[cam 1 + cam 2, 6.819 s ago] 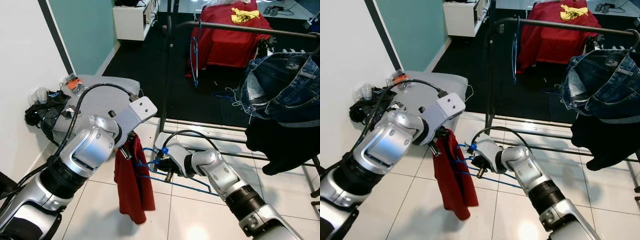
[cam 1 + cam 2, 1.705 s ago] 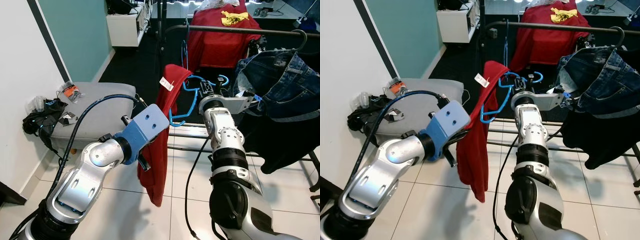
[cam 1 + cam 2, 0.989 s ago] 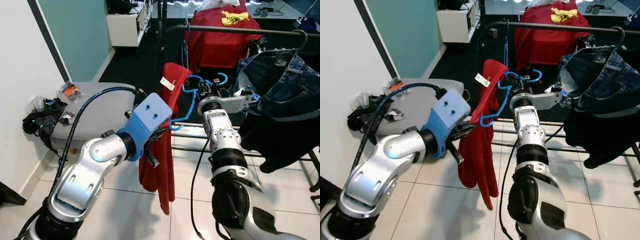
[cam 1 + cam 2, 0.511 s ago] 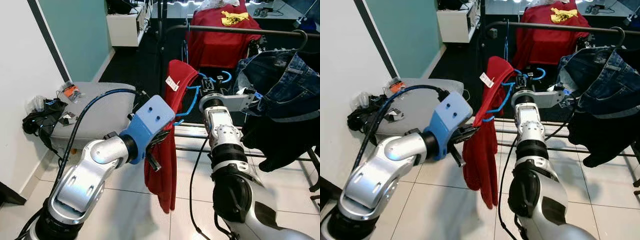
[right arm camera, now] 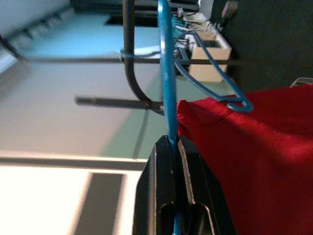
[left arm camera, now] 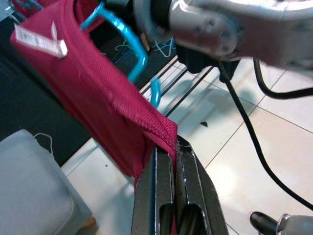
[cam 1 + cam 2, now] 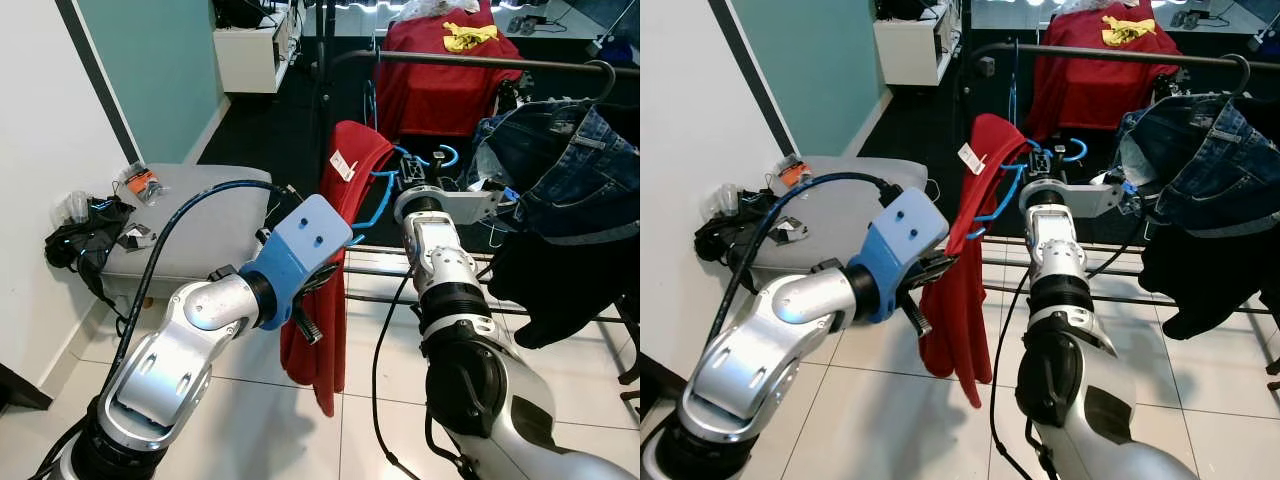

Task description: Hang hanger

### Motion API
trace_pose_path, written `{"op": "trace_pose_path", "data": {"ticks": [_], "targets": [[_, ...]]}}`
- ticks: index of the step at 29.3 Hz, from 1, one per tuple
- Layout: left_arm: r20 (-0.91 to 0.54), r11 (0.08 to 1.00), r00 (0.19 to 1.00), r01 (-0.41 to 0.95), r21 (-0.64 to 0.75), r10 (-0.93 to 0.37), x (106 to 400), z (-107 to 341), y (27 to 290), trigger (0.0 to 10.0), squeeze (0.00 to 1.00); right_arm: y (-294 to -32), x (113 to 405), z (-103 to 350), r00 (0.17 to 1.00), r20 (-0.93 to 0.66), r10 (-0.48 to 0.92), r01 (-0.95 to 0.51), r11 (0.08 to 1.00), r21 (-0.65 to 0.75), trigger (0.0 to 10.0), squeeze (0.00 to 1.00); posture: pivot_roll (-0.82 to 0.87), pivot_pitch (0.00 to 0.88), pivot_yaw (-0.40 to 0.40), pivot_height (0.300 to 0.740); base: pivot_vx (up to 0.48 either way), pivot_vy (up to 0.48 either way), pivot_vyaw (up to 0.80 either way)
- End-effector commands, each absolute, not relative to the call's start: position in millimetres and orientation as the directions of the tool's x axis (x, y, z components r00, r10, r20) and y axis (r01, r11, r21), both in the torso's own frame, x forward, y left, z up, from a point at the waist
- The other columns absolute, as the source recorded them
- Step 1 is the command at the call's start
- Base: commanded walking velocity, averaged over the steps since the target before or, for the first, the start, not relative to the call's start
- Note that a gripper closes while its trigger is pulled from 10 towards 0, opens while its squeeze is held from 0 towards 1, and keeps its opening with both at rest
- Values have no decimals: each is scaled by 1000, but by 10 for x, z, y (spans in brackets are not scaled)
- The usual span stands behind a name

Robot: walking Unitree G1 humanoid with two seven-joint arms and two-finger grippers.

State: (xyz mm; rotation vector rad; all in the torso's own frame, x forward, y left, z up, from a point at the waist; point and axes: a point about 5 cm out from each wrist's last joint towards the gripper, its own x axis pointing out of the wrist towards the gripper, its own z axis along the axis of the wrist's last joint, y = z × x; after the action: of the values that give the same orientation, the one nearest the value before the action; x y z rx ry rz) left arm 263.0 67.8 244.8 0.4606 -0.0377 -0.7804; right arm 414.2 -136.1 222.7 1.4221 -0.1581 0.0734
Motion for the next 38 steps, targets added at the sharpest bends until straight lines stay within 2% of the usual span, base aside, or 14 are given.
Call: {"op": "trace_pose_path", "data": {"ticks": [1,4,16,25,26,27,29,31,32,33,34,35,36,38], "targets": [[-124,604,696,685,407,-707,2619,2482,610,10000,0,-1264,4152,2233,990,142,-14,-134,250,959,10000,0,54,60,0,740,0,0,0],[-110,603,689,691,398,-717,2618,2511,564,10000,0,-1222,4145,2138,995,95,-11,-87,291,953,10000,0,54,57,0,740,0,0,0],[-126,610,680,713,346,-723,2614,2467,487,10000,0,-1199,4125,1966,996,-30,-83,53,288,956,10000,0,53,49,0,740,0,0,0],[-211,641,710,700,316,-671,2686,2323,417,10000,0,-1115,4133,2009,997,-28,-66,46,306,951,10000,0,53,56,-6,740,0,0,0],[-252,675,745,666,317,-617,2748,2245,430,10000,0,-1028,4137,2052,1000,-15,-21,21,340,940,10000,0,48,58,-4,740,0,0,0],[-278,723,791,612,321,-545,2833,2198,511,10000,0,-928,4132,2088,999,3,38,-18,411,911,10000,0,42,63,-4,740,0,0,0],[-278,723,791,612,321,-545,2833,2198,511,10000,0,-928,4132,2088,999,3,38,-18,411,911,10000,0,42,63,-4,740,0,0,0],[-283,787,846,527,321,-452,2949,2204,675,10000,0,-826,4111,2077,995,5,104,-59,524,850,10000,0,45,66,-8,740,0,0,0],[-283,787,846,527,321,-452,2949,2204,675,10000,0,-826,4111,2077,995,5,104,-59,524,850,10000,0,45,66,-8,740,0,0,0],[-271,813,867,491,313,-418,3000,2239,759,10000,0,-798,4094,2032,992,-4,126,-70,578,813,10000,0,45,67,-10,740,0,0,0],[-271,813,867,491,313,-418,3000,2239,759,10000,0,-798,4094,2032,992,-4,126,-70,578,813,10000,0,45,67,-10,740,0,0,0],[-259,834,881,464,299,-397,3037,2275,823,10000,0,-767,4072,1970,988,-20,152,-81,628,774,10000,0,45,69,-10,740,0,0,0],[-259,834,881,464,299,-397,3037,2275,823,10000,0,-767,4072,1970,988,-20,152,-81,628,774,10000,0,45,69,-10,740,0,0,0],[-245,859,895,433,273,-373,3079,2319,915,10000,0,-727,4028,1855,982,-47,181,-95,700,707,10000,0,44,70,-11,740,0,0,0]]}}
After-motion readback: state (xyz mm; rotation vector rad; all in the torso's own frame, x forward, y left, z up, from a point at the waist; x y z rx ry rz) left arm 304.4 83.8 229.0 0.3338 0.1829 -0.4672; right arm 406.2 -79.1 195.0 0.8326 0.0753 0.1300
